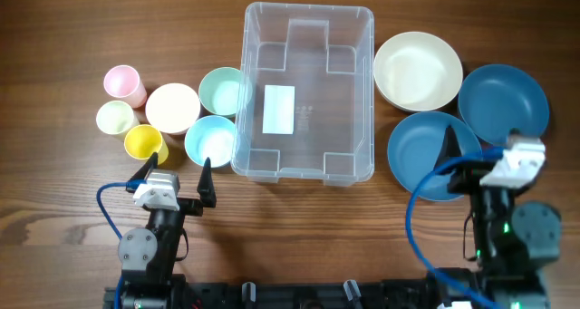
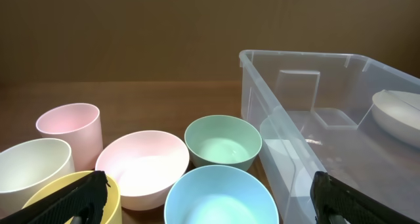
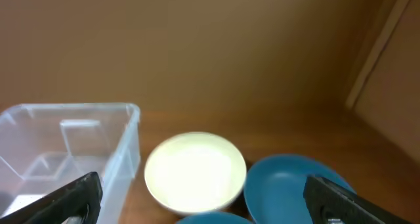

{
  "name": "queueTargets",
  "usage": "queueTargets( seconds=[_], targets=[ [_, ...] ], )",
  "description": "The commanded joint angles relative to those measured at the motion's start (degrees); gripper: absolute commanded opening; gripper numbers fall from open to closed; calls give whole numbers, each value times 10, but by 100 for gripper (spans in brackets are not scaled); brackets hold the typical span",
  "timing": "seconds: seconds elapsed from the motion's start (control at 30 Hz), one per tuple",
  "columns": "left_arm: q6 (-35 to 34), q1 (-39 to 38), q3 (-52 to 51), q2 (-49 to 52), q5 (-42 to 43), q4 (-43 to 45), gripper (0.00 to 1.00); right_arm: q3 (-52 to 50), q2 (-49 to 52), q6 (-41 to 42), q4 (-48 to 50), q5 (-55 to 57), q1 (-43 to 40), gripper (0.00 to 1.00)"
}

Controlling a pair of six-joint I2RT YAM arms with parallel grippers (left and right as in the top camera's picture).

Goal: Pack container
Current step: 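Move the right gripper to the rim of the front teal bowl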

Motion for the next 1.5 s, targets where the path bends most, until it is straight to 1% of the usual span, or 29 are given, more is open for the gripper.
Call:
queueTargets(
  seconds=[0.0,0.07,0.1,0.23,0.3,0.37,0.4,0.47,0.53,0.57,0.63,0.67,0.83,0.97,1.13,1.23,1.27,1.4,1.47],
  targets=[
    [5,-2,-6,0,0,2,100,19,78,0,-15,15,-2,100],
    [5,-2,-6,0,0,2,100,19,101,0,-9,-6,-2,100],
    [5,-2,-6,0,0,2,100,19,121,1,2,-39,-2,100],
    [5,-2,-6,0,0,2,100,19,140,1,3,-98,-2,100],
    [5,-2,-6,0,1,2,100,19,141,1,2,-94,-2,100],
    [5,-2,-6,0,1,1,100,19,141,12,-11,-53,-2,100],
    [5,-2,-6,0,0,1,100,19,141,32,-20,-23,-2,100],
    [5,-2,-6,0,0,2,100,19,141,128,-54,76,-2,100],
    [5,-2,-6,0,0,2,100,19,143,227,-108,184,-2,100],
    [5,-2,-6,0,0,1,100,19,144,263,-127,213,-3,100],
    [5,-2,-6,0,0,2,100,19,150,360,-175,266,-12,100],
    [5,-2,-6,0,1,1,100,18,155,377,-188,272,-19,100],
    [5,-2,-6,0,1,2,100,15,191,375,-202,248,-67,100],
    [5,-2,-6,0,1,2,100,15,250,371,-201,176,-139,100],
    [5,-2,-6,0,1,1,100,15,321,295,-174,67,-218,100],
    [5,-2,-6,0,0,1,100,15,369,267,-156,14,-253,100],
    [5,-2,-6,0,1,1,100,15,391,245,-144,-11,-265,100],
    [5,-2,-6,0,0,1,100,15,445,184,-120,-69,-270,100],
    [5,-2,-6,0,0,2,100,15,469,168,-107,-86,-270,100]
  ],
)
